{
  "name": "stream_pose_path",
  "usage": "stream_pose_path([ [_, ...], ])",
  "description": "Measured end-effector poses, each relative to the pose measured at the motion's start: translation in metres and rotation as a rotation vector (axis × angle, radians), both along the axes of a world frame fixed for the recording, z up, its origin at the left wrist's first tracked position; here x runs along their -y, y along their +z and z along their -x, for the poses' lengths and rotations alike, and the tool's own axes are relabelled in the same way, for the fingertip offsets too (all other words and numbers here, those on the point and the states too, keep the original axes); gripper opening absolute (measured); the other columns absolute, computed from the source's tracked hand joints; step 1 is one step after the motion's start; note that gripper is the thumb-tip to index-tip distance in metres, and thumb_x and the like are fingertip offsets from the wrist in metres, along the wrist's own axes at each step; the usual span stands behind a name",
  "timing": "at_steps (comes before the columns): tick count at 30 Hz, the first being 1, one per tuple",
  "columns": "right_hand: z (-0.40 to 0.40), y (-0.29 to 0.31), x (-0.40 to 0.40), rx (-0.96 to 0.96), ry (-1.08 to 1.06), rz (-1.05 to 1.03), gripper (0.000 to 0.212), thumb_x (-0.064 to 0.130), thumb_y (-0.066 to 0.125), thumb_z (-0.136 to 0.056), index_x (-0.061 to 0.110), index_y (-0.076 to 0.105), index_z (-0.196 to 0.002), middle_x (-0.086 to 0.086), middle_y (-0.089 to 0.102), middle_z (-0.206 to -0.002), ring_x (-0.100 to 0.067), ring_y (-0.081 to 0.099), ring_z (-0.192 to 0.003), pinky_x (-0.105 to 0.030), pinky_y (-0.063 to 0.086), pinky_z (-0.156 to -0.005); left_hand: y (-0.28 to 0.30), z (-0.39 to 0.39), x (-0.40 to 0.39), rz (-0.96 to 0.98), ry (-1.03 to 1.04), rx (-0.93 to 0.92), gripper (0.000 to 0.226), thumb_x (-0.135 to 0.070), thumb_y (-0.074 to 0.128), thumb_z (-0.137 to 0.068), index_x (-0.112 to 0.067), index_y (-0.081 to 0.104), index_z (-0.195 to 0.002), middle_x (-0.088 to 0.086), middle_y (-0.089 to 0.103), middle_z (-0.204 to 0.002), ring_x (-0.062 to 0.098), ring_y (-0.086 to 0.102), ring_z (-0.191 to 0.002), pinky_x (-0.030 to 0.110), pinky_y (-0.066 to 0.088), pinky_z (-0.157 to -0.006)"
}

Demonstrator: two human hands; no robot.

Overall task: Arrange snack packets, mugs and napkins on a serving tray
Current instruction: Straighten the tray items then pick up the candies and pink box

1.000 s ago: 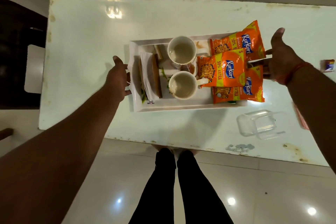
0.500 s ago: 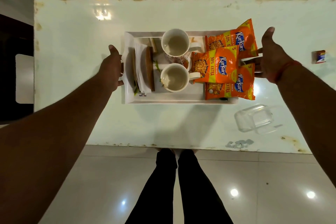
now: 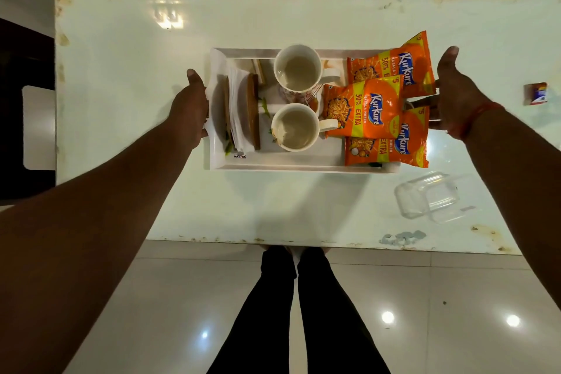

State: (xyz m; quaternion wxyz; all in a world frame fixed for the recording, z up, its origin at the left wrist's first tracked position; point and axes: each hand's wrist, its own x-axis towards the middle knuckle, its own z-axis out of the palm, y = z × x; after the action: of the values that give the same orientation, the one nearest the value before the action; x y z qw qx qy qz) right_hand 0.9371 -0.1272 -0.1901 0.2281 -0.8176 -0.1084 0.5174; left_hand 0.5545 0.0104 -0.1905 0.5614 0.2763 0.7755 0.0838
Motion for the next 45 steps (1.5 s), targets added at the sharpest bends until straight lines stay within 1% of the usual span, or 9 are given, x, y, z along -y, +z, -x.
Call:
stream_pose_path([
  [5,0.006,0.001,0.001,0.002,0.043,-0.011,0.079,0.084,0.011,-0.083,0.039,0.063,-0.122,-0.004,0.070,-0.114,-0.025,0.066,-0.102,-0.039,0.049,-0.081,-0.001,-0.001,0.000,-0.009,0.005,0.014,0.068,-0.066,0.023,-0.098,-0.023,0.045,-0.146,0.004,0.047,-0.151,0.025,0.045,-0.138,0.052,0.032,-0.115],
  [8,0.010,0.001,0.002,0.013,0.049,-0.019,0.078,0.083,0.010,-0.085,0.039,0.059,-0.128,-0.003,0.067,-0.117,-0.024,0.064,-0.102,-0.036,0.048,-0.076,-0.003,0.001,0.001,-0.034,-0.057,-0.005,0.070,-0.066,0.021,-0.099,-0.020,0.044,-0.146,0.008,0.045,-0.152,0.030,0.044,-0.138,0.052,0.036,-0.113],
  [11,0.011,0.001,0.000,0.071,0.073,-0.006,0.082,0.082,0.010,-0.085,0.034,0.050,-0.138,-0.006,0.063,-0.129,-0.027,0.062,-0.110,-0.044,0.049,-0.091,-0.009,0.004,-0.002,-0.052,-0.053,-0.068,0.069,-0.065,0.021,-0.099,-0.020,0.048,-0.142,0.008,0.051,-0.146,0.031,0.050,-0.132,0.052,0.041,-0.109],
  [13,0.013,-0.002,-0.001,0.240,0.106,0.019,0.087,0.081,0.013,-0.087,0.024,0.031,-0.150,-0.012,0.053,-0.143,-0.033,0.054,-0.126,-0.049,0.039,-0.107,-0.011,0.005,-0.004,-0.141,-0.202,-0.172,0.069,-0.060,0.019,-0.101,-0.012,0.048,-0.141,0.015,0.053,-0.143,0.035,0.051,-0.130,0.052,0.041,-0.109],
  [15,0.022,0.000,0.001,0.475,0.179,-0.045,0.086,0.076,0.021,-0.091,0.017,0.021,-0.153,-0.016,0.044,-0.149,-0.035,0.045,-0.135,-0.049,0.033,-0.109,-0.009,0.003,-0.001,-0.327,-0.455,-0.323,0.065,-0.054,0.021,-0.103,-0.009,0.044,-0.143,0.022,0.049,-0.143,0.042,0.046,-0.131,0.052,0.036,-0.111],
  [20,0.072,0.017,0.009,0.882,0.517,-0.348,0.080,0.065,0.029,-0.095,0.007,0.031,-0.150,-0.020,0.041,-0.148,-0.037,0.039,-0.137,-0.050,0.036,-0.110,0.006,-0.016,0.015,-0.749,-0.907,-0.580,0.069,-0.059,0.020,-0.099,-0.020,0.027,-0.155,0.017,0.031,-0.159,0.039,0.028,-0.146,0.055,0.023,-0.118],
  [26,0.136,0.022,0.013,0.879,0.834,-0.260,0.078,0.064,0.028,-0.095,0.018,0.017,-0.156,-0.012,0.019,-0.163,-0.037,0.017,-0.149,-0.058,0.021,-0.117,0.022,-0.046,0.044,-0.866,-1.249,-0.612,0.075,-0.067,0.009,-0.094,-0.027,0.017,-0.157,0.011,0.013,-0.166,0.040,0.013,-0.150,0.067,0.017,-0.116],
  [32,0.142,0.024,0.019,0.907,0.857,-0.219,0.081,0.071,0.020,-0.092,0.022,0.016,-0.156,-0.009,0.015,-0.164,-0.035,0.012,-0.151,-0.062,0.019,-0.116,0.026,-0.070,0.063,-0.881,-1.344,-0.658,0.076,-0.069,0.015,-0.093,-0.028,0.013,-0.157,0.009,0.009,-0.167,0.041,0.009,-0.151,0.068,0.019,-0.114],
  [45,0.015,0.018,0.099,0.867,0.779,-0.220,0.082,0.073,0.019,-0.091,0.024,0.016,-0.157,-0.007,0.012,-0.165,-0.034,0.011,-0.151,-0.060,0.017,-0.117,0.030,-0.207,0.143,-0.949,-1.397,-0.545,0.073,-0.067,0.016,-0.096,-0.028,0.013,-0.158,0.006,0.009,-0.167,0.037,0.004,-0.153,0.067,0.011,-0.116],
])
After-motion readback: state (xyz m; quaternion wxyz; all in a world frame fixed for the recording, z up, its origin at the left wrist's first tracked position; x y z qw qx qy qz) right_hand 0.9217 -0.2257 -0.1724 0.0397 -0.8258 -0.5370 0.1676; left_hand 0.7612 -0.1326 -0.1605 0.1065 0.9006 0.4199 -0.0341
